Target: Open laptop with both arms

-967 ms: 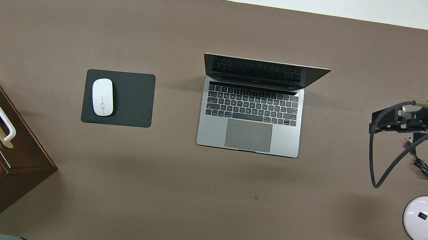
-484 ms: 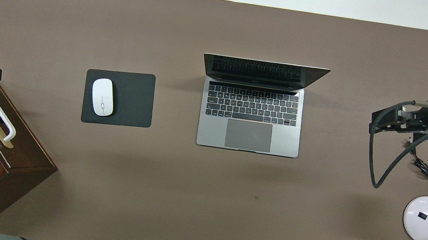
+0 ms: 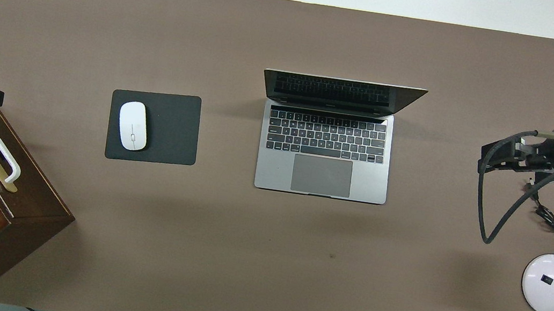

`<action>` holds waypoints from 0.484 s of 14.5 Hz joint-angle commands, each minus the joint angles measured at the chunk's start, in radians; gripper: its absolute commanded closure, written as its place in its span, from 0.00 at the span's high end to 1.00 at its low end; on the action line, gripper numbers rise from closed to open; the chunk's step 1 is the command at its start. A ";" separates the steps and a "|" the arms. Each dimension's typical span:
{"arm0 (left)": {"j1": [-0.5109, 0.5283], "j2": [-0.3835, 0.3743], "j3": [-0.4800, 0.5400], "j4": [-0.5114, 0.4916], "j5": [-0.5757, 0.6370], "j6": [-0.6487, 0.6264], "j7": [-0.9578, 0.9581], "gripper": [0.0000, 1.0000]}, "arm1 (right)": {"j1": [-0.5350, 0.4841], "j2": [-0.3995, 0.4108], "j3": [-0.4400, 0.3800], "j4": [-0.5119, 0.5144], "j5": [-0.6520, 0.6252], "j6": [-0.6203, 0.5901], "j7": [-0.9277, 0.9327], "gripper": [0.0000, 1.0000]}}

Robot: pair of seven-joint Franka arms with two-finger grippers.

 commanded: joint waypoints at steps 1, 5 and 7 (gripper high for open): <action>0.016 -0.004 -0.011 -0.005 0.006 0.015 0.014 1.00 | -0.016 -0.022 0.008 -0.031 0.029 0.019 0.014 1.00; 0.016 -0.004 -0.010 -0.003 0.005 0.019 0.007 1.00 | -0.016 -0.021 0.010 -0.026 0.029 0.019 0.014 1.00; 0.012 -0.004 -0.011 -0.005 0.005 0.026 -0.017 1.00 | -0.017 -0.019 0.007 -0.023 0.029 0.016 0.014 1.00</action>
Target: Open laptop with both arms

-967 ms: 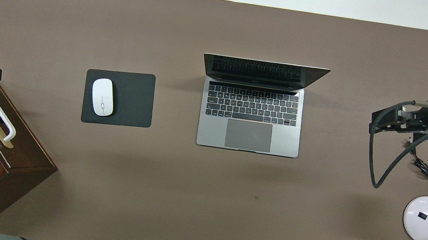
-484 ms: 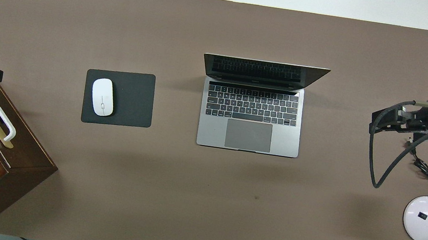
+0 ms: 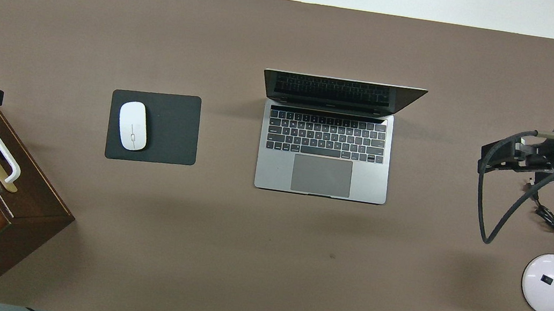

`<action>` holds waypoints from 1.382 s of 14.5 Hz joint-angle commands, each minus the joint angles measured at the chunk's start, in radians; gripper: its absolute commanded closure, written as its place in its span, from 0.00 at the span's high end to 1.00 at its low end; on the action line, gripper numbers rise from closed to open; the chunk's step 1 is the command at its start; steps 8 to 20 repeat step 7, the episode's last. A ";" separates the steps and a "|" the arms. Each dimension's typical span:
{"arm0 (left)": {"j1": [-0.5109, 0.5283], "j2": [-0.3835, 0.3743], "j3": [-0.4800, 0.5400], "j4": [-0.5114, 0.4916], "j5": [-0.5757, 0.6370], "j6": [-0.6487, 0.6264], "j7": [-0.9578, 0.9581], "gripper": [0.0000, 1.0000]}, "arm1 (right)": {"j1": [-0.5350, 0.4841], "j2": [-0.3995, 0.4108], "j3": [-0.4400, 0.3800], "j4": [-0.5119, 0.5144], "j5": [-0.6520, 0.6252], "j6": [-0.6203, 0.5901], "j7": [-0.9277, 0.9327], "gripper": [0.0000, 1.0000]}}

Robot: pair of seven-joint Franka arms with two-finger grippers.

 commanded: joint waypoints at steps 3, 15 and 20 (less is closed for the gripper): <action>0.013 -0.004 -0.012 -0.005 0.005 0.022 -0.014 1.00 | -0.016 -0.016 0.010 -0.014 0.019 0.009 0.017 1.00; 0.013 -0.005 -0.012 -0.011 0.005 0.029 -0.014 1.00 | -0.014 -0.001 0.013 0.024 -0.013 0.012 0.019 1.00; 0.013 -0.005 -0.012 -0.011 0.005 0.029 -0.014 1.00 | -0.014 -0.001 0.013 0.024 -0.013 0.012 0.019 1.00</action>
